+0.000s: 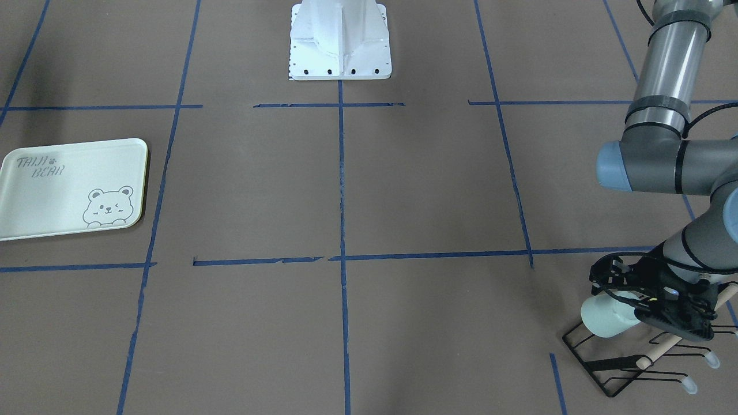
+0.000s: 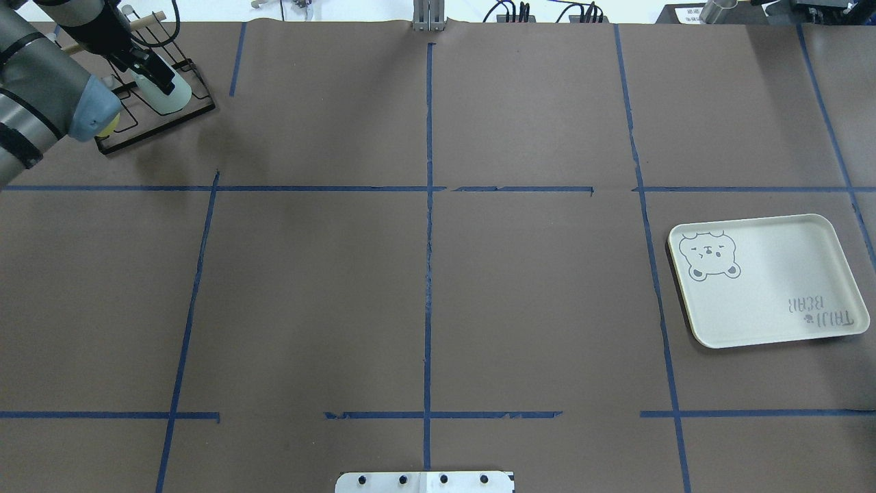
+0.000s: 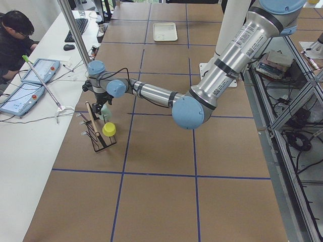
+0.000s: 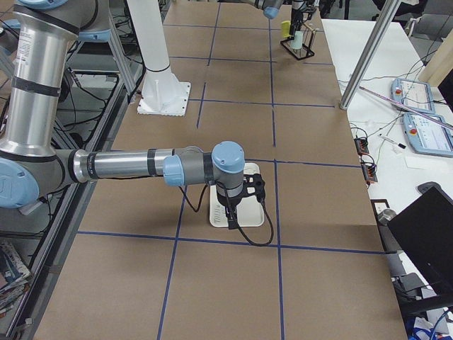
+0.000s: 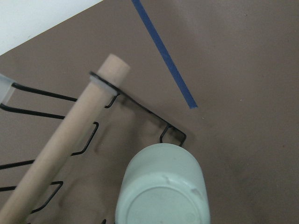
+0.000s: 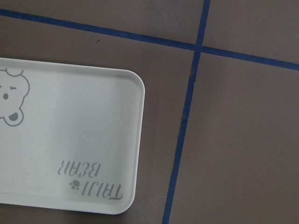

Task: Left arm grabs green cup and hands to right arm on tray

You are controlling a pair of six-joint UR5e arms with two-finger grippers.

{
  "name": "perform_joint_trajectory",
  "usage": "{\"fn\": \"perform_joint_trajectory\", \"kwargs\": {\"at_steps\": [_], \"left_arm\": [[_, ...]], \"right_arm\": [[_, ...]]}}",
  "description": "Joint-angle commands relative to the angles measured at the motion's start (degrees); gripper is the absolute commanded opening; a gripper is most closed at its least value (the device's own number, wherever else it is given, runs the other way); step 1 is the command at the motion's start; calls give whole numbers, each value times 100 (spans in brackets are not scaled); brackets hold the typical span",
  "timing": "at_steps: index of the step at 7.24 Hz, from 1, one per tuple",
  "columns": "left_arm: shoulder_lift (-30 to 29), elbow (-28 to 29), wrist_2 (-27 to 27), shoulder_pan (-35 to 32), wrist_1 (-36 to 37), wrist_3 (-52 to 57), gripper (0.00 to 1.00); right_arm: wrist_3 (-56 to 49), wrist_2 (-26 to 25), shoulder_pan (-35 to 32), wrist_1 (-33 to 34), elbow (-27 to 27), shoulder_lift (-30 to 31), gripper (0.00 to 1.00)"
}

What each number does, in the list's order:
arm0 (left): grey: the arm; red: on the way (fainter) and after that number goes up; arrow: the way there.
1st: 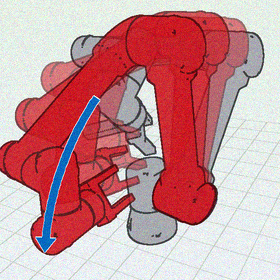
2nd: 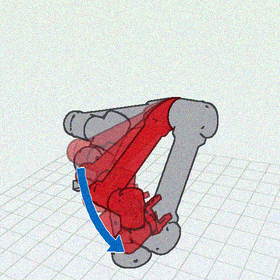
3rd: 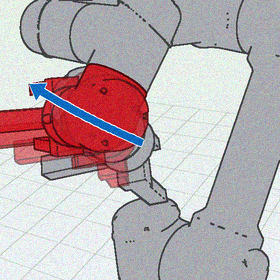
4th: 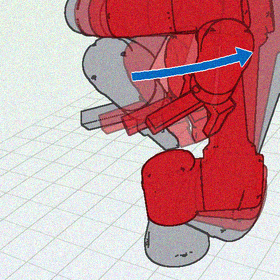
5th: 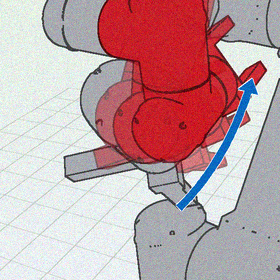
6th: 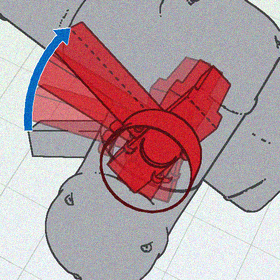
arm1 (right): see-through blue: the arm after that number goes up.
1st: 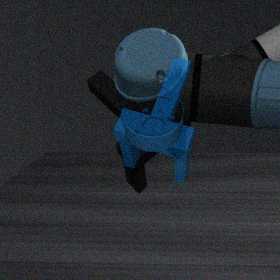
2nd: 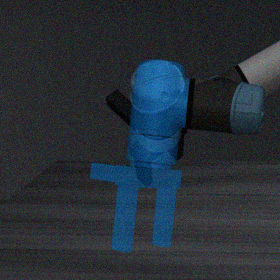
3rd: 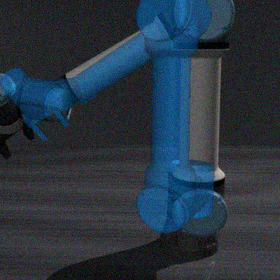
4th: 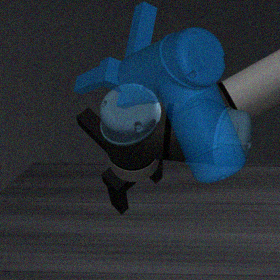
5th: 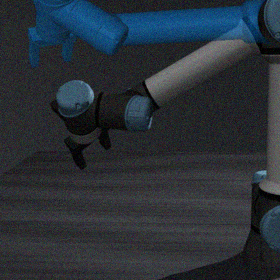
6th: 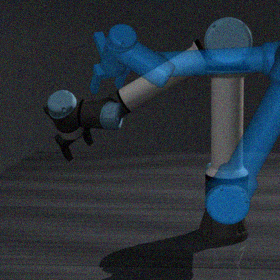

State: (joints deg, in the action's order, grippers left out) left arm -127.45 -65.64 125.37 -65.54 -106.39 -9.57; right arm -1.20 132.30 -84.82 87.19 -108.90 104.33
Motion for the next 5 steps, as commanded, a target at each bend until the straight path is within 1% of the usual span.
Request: {"fn": "perform_joint_trajectory", "kwargs": {"at_steps": [1, 4, 5], "left_arm": [[-165, 270, -4, 23, -92, -1, 100], [-148, 306, -21, 32, -84, 8, 100], [-166, 332, -230, 58, -84, 8, 100]], "right_arm": [[-3, -3, 0, 0, 9, 0, 100], [-3, -3, 0, 9, 9, 0, 100], [-3, -12, 0, 0, 36, 0, 100]]}}
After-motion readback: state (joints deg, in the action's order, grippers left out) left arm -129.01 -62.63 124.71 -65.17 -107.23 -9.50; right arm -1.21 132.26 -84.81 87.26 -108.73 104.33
